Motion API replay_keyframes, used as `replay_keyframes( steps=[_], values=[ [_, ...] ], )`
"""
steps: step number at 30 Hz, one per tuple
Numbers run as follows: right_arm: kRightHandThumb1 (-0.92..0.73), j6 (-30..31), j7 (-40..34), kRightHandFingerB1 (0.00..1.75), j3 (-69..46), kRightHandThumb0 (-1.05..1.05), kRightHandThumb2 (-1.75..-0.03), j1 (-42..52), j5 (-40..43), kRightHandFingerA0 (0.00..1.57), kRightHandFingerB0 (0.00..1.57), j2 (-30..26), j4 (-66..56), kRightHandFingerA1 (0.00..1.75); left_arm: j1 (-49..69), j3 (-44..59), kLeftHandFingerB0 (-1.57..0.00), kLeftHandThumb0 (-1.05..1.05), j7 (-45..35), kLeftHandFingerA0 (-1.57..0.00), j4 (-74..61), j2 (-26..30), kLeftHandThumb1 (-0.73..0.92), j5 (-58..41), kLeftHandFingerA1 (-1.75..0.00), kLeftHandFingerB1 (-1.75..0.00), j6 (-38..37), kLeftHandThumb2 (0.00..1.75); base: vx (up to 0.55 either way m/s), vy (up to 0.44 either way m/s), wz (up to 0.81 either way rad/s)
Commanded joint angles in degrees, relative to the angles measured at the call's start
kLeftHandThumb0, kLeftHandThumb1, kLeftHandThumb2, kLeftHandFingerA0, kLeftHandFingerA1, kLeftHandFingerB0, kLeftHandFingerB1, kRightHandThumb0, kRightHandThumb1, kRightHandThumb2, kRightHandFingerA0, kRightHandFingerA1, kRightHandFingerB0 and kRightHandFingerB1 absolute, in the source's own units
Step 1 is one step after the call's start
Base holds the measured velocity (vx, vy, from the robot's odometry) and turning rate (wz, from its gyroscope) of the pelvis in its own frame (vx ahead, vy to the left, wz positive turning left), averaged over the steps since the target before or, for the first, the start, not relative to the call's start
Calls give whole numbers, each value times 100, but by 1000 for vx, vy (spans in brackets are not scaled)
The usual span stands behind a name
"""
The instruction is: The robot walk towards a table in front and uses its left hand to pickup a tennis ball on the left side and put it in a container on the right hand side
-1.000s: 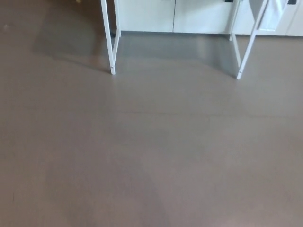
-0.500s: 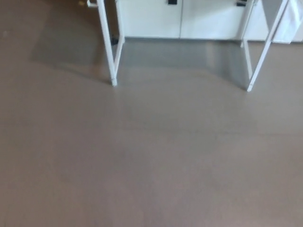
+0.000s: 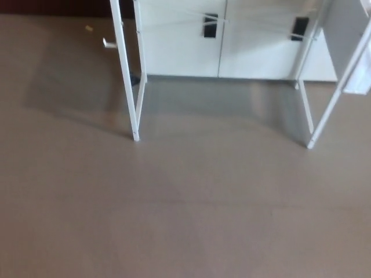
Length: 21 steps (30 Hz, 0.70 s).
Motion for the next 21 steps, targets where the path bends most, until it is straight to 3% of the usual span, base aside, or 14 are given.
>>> replay_keyframes(
  steps=[1,8,12,15,16,18,19,20,21],
  values=[
    [-49,-281,-77,42,34,-22,-55,-65,-131,72,54,-137,179,48,8,-29,-14,12,26,-21,-58,30,52,7,-52,-47,-145,92,370,-213,97],
    [-50,-322,-133,42,108,-21,-55,-40,-172,74,54,-158,214,48,30,-29,-14,12,63,-21,-61,34,51,-2,-52,-47,-94,91,310,-146,3],
    [-52,-412,-170,41,206,-23,-55,101,-282,70,53,-200,175,47,161,-93,-14,11,82,-22,-69,58,51,107,-52,-47,-153,91,310,36,-18],
    [-52,-491,-156,42,230,-22,-55,200,-284,71,53,-199,168,47,299,-98,-14,10,44,-22,-136,47,51,90,-52,-47,-180,91,446,175,44],
    [-52,-502,-164,42,240,-22,-56,245,-288,72,54,-198,162,48,362,-105,-22,13,-22,-31,-130,53,69,85,-41,-34,-231,62,421,241,-70],
    [-51,-492,-140,43,206,-22,-55,254,-223,72,54,-170,259,48,420,-88,-22,14,-14,-31,-100,39,68,51,-40,-34,-201,62,412,189,-2],
    [-51,-527,-143,42,217,-23,-55,264,-239,70,53,-171,280,48,427,-95,-13,11,-11,-22,-83,42,51,56,-52,-47,-213,91,421,129,-3],
    [-51,-576,-150,42,235,-23,-55,277,-268,70,53,-176,296,48,431,-105,-13,11,-12,-22,-66,47,51,68,-52,-47,-233,91,328,88,4],
    [-51,-606,-160,42,248,-24,-55,281,-294,70,53,-187,316,48,447,-109,-19,15,-48,-30,-66,48,70,52,-41,-33,-247,64,314,85,11]
  ],
)
